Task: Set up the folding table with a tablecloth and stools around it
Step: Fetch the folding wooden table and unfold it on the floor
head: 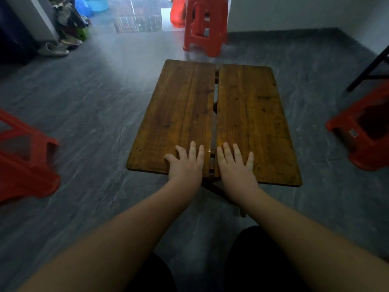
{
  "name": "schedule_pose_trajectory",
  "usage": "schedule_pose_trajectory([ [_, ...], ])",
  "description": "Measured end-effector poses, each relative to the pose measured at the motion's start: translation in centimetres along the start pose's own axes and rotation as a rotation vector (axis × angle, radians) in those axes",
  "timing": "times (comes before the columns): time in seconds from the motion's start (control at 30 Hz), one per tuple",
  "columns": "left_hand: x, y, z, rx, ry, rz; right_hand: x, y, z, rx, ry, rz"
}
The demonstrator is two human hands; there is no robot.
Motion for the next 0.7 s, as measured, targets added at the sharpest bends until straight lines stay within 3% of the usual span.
schedule_pose_trajectory([
  [0.2,0.8,-0.8,0.6,0.015,-0.003,-0.124,0.6,-0.4,0.3,-0.023,0.017,0.025],
  [0.47,2.6,-0.3,1.1,0.309,-0.003,-0.267,1.7,-0.8,0.3,-0.051,0.037,0.018],
  [0.7,2.6,-0.6,0.7,0.258,-0.065,-0.215,1.9,-0.7,0.3,-0.047,0.027,0.005],
])
Point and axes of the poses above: each hand's wrist, its own z-axis towards the middle knuckle, its own x-axis out of the palm, y = z × x, the point moved 3 cm from there along z, towards the middle knuckle, and after that the axes turned 9 degrees about y, right-handed, at the moved point
